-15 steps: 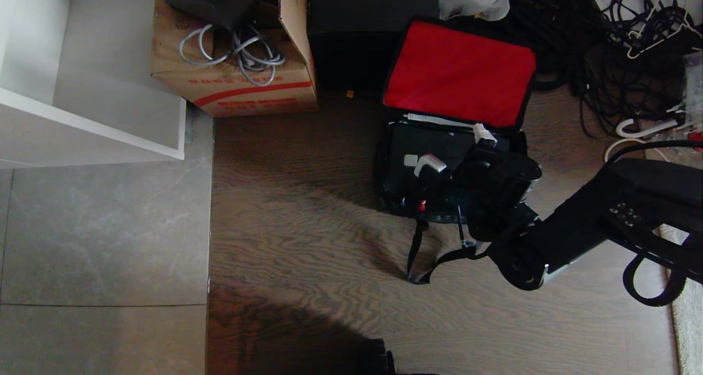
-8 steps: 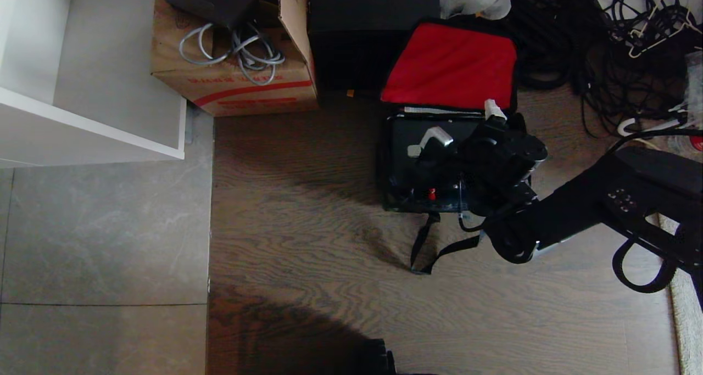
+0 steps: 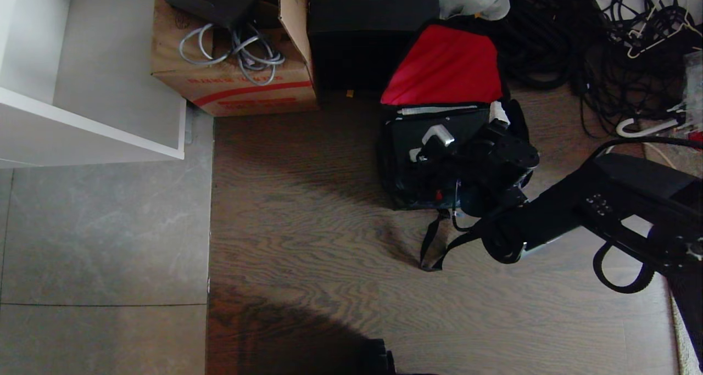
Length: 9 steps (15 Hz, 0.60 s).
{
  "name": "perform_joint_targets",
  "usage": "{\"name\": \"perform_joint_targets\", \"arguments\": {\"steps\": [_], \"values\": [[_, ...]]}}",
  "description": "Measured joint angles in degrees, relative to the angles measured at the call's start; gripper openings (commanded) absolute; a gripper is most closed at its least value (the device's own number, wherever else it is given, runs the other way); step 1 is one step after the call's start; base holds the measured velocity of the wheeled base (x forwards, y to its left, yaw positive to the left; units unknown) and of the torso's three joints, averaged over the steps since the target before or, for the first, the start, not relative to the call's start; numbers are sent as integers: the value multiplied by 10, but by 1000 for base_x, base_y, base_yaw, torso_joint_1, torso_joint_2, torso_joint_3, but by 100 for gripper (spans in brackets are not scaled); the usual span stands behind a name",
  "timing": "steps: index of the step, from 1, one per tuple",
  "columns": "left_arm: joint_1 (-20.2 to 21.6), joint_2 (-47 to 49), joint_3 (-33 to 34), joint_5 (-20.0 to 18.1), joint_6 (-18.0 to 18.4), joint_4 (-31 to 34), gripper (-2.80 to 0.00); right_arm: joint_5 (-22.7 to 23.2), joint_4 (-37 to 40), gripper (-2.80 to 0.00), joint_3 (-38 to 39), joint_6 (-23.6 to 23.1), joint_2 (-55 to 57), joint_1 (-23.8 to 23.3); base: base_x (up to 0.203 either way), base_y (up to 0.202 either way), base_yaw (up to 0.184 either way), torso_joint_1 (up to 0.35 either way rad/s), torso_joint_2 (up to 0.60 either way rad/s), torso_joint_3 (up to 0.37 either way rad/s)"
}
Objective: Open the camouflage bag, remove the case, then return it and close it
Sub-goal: Grip the handle
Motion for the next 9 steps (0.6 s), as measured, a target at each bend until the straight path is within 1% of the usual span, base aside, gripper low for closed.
{"name": "perform_joint_targets", "arguments": {"steps": [9], "values": [[0,0,0,0,0,0,-280,-5,10,-280,12,1,18,7,0,0,0,0,0,0]]}}
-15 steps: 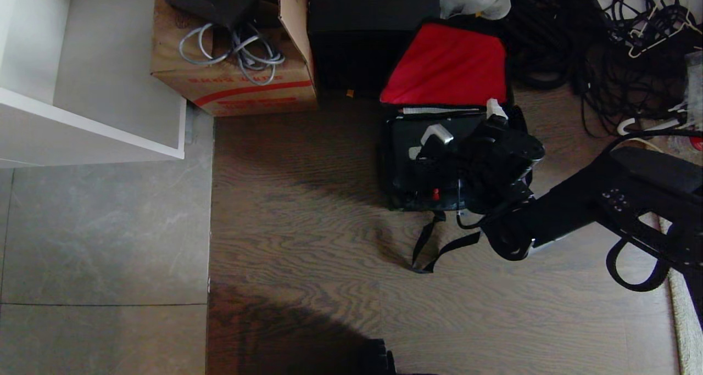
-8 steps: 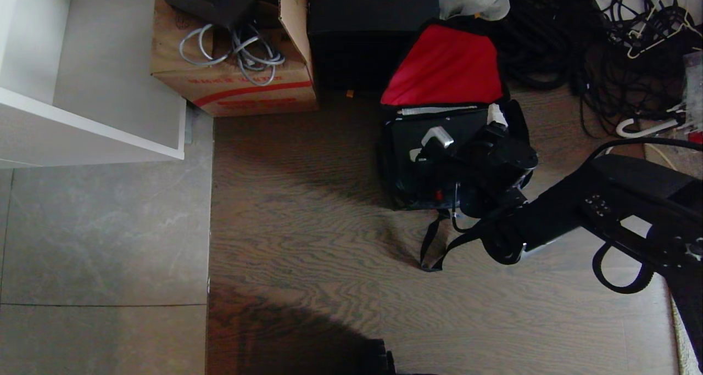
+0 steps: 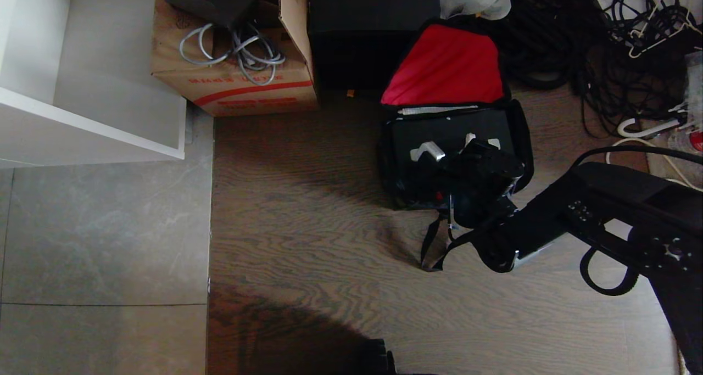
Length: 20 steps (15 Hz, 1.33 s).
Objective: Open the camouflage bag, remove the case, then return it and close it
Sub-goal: Grip the handle, then lift the black box
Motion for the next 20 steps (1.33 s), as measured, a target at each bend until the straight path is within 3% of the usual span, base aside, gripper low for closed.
{"name": "perform_joint_targets", "arguments": {"steps": [4,6,14,20], "values": [[0,0,0,0,0,0,-280,-27,8,-280,23,-2,-8,14,0,0,0,0,0,0],[0,0,0,0,0,0,-280,-65,33,-280,35,-1,-18,24,0,0,0,0,0,0],[0,0,0,0,0,0,-280,-281,139,-280,53,4,-54,88,0,0,0,0,0,0],[0,0,0,0,0,0,-280,-289,163,-280,93,21,-67,121,0,0,0,0,0,0]]}}
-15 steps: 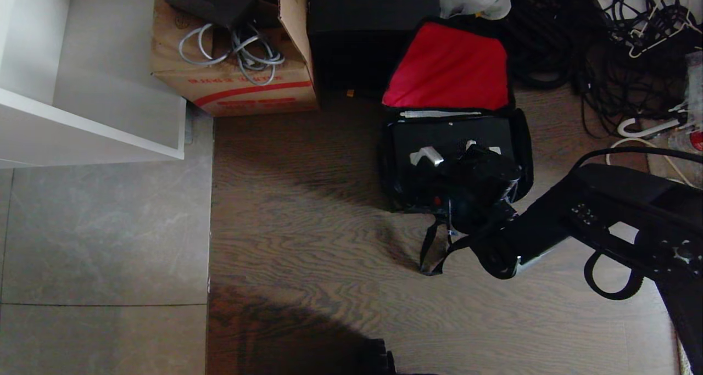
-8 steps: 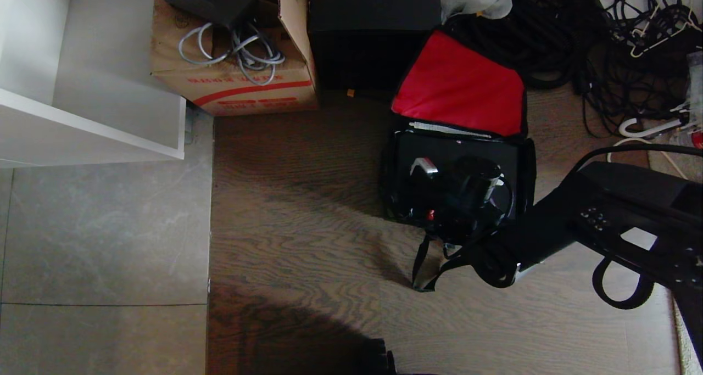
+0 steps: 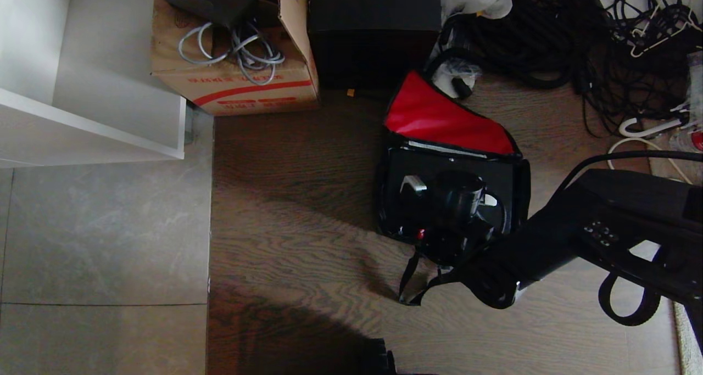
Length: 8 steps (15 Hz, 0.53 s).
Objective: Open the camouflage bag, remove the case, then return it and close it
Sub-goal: Lift the black box
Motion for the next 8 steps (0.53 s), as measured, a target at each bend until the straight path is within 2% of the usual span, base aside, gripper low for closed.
{"name": "perform_joint_targets", "arguments": {"steps": [5,6,7,8], "values": [[0,0,0,0,0,0,-280,3,13,-280,12,41,14,2,0,0,0,0,0,0],[0,0,0,0,0,0,-280,6,18,-261,11,52,17,2,0,0,0,0,0,0],[0,0,0,0,0,0,-280,6,22,0,11,60,20,2,0,0,0,0,0,0],[0,0,0,0,0,0,-280,7,26,0,12,61,22,2,0,0,0,0,0,0]]}}
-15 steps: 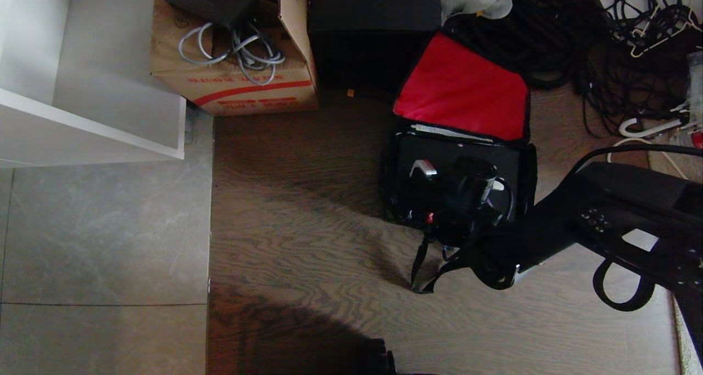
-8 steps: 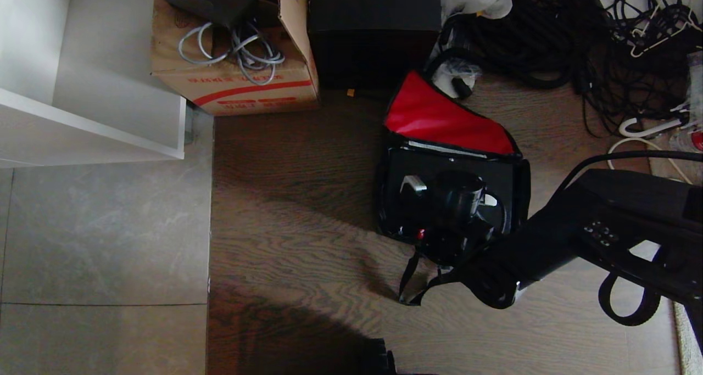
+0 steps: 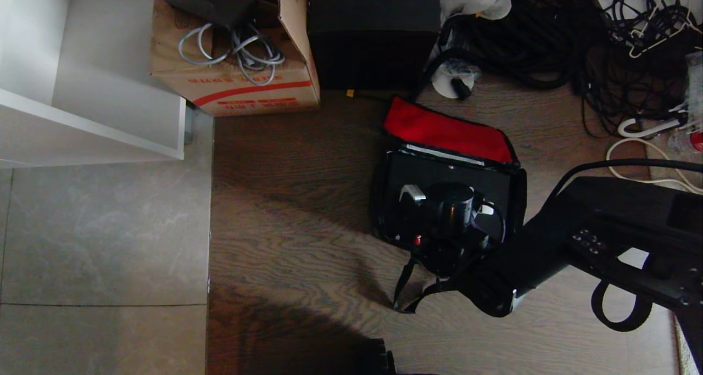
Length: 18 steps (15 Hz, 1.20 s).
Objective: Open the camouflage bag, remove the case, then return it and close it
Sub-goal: Lift the black box
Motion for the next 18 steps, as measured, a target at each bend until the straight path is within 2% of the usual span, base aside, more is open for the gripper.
{"name": "perform_joint_targets", "arguments": {"steps": [3,5,12,14,18], "values": [[0,0,0,0,0,0,-280,16,-2,0,1,2,4,-2,0,0,0,0,0,0],[0,0,0,0,0,0,-280,44,-8,0,11,12,5,-2,0,0,0,0,0,0],[0,0,0,0,0,0,-280,188,-65,0,40,14,-16,-2,0,0,0,0,0,0],[0,0,0,0,0,0,-280,209,-90,0,42,-11,-25,-2,0,0,0,0,0,0],[0,0,0,0,0,0,-280,212,-159,0,31,-76,-29,-6,0,0,0,0,0,0]]}}
